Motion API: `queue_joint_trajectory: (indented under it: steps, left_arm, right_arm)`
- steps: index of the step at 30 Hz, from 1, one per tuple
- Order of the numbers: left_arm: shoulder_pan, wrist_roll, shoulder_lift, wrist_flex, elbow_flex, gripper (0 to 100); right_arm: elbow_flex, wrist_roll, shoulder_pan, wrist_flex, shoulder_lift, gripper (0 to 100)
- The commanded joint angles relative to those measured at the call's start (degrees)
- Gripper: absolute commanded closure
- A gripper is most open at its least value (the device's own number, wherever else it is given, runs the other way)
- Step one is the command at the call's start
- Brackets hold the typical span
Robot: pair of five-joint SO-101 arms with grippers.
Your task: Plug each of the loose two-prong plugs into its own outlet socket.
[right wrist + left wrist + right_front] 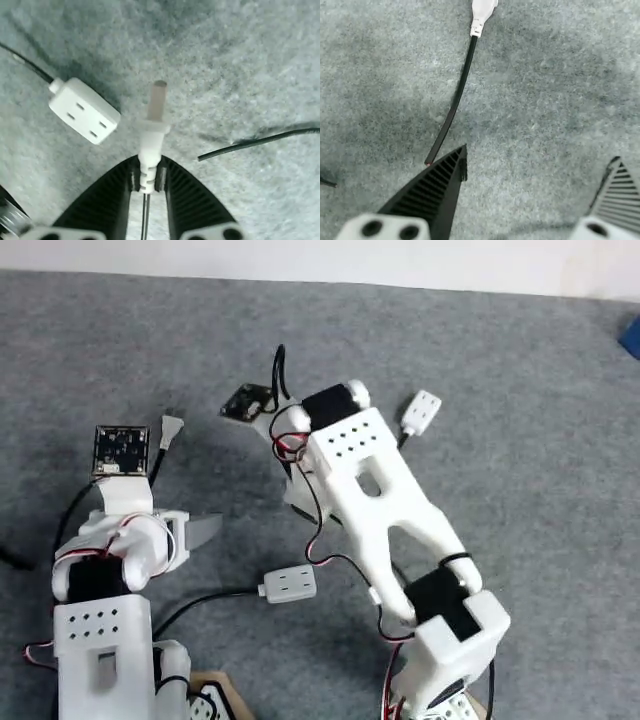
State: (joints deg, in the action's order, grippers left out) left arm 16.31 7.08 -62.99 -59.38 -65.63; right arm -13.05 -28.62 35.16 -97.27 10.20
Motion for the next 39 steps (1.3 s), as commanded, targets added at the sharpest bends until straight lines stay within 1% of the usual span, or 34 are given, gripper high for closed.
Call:
queue_joint_trajectory:
  steps: [1,4,7,11,15,20,25,34,39]
  left_arm:
    - [-0.8,0.2,0.2,0.9,5.4,59]
    - [-0.8,0.2,0.2,0.4,8.0,59]
    - [-0.8,0.2,0.2,-0.3,10.1,58]
    - [-2.9,0.2,2.0,-0.3,11.9,58]
    - [-5.5,0.2,9.6,0.0,13.8,56]
    - [-8.8,0.5,15.3,0.1,14.6,56]
    - [-13.1,0.5,15.5,-0.3,14.3,56]
    - [-13.0,0.5,15.3,0.0,14.1,56]
    - [-12.9,0.4,15.6,-0.4,17.5,56]
  right_arm:
    - [-2.8,6.8,1.2,4.5,-1.8,99.1]
    - [2.0,8.0,6.5,8.3,-4.7,99.1]
    - [10.4,9.7,10.2,13.4,-8.4,99.1]
    - [21.7,11.3,13.2,18.2,-14.3,99.1]
    - [28.6,12.2,14.7,18.9,-22.4,99.1]
    - [30.3,12.4,14.7,18.8,-29.8,99.1]
    - [30.4,14.2,14.8,19.2,-29.8,99.1]
    - [30.5,14.0,16.2,19.1,-29.5,99.1]
    - [33.6,14.2,16.1,21.4,-28.1,99.1]
